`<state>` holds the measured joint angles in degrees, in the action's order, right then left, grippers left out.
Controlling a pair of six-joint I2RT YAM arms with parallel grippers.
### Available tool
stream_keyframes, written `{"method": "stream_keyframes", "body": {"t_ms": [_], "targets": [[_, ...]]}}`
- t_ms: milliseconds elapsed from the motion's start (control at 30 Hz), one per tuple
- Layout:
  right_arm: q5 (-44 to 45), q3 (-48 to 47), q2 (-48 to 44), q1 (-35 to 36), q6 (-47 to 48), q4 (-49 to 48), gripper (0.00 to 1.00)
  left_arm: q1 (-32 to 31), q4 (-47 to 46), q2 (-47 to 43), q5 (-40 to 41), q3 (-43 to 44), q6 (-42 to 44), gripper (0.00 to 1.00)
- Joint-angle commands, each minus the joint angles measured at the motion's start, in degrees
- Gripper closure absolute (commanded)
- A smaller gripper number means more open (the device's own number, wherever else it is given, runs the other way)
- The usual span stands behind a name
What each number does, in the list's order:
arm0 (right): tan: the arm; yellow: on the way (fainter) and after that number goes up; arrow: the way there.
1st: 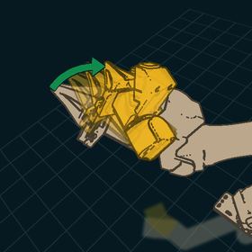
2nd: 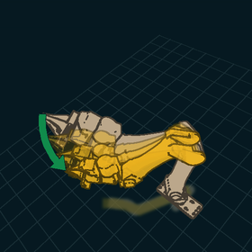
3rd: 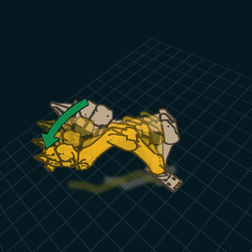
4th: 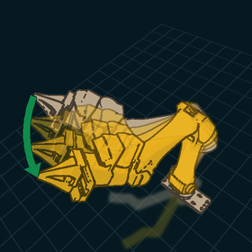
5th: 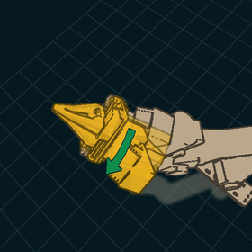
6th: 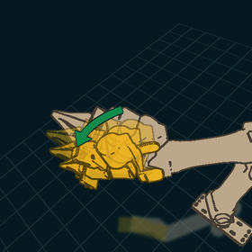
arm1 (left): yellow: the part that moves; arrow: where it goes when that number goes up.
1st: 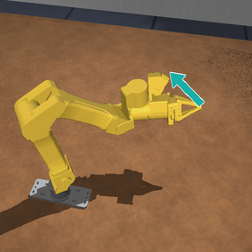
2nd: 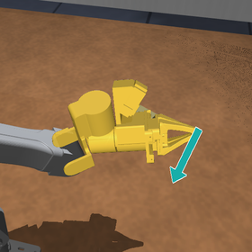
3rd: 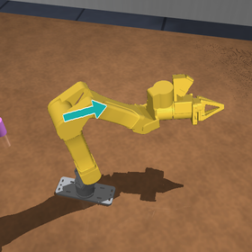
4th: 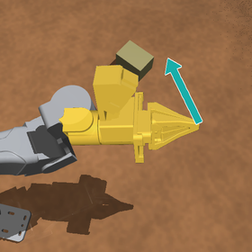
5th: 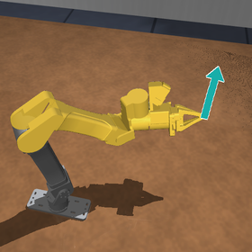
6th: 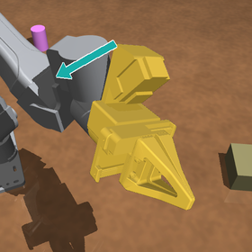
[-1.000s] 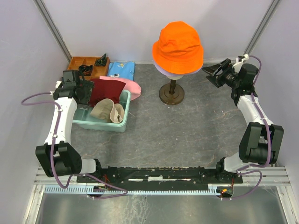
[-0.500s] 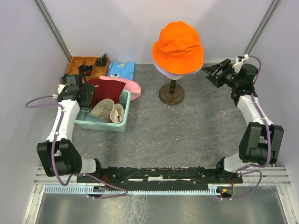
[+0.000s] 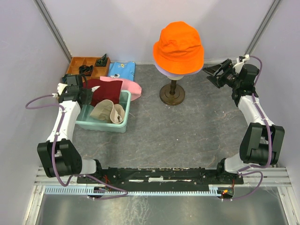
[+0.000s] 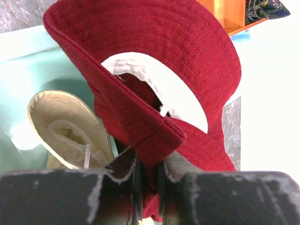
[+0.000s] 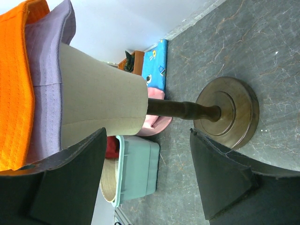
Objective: Stack the hats
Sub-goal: Pick up the hat from the bin, then stack the hat on the hat.
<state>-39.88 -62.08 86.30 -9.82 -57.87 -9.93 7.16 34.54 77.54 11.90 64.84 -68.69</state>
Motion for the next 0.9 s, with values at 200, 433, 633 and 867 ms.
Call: {"method": "stream_keyframes", "body": {"t_ms": [200, 433, 633, 867], "targets": [[-0.46, -1.63, -2.34, -0.25, 0.21, -3.13, 0.22, -0.06, -6.83, -6.08, -3.08, 5.36, 5.87, 0.97], [-0.04, -6.49, -4.13, -0.26, -1.32, -1.91, 0.23, -0.01, -15.21, -11.48, -9.04, 10.67, 10.92, 0.97], [1.76, -13.27, -6.62, -0.2, -1.76, 0.68, 0.23, -0.42, -28.24, -5.29, -27.8, 18.5, 14.63, 0.97], [3.12, -22.38, -8.35, -0.2, -6.4, -1.95, 0.23, -2.76, -35.38, -0.76, -41.87, 26.0, 20.27, 0.97]]}}
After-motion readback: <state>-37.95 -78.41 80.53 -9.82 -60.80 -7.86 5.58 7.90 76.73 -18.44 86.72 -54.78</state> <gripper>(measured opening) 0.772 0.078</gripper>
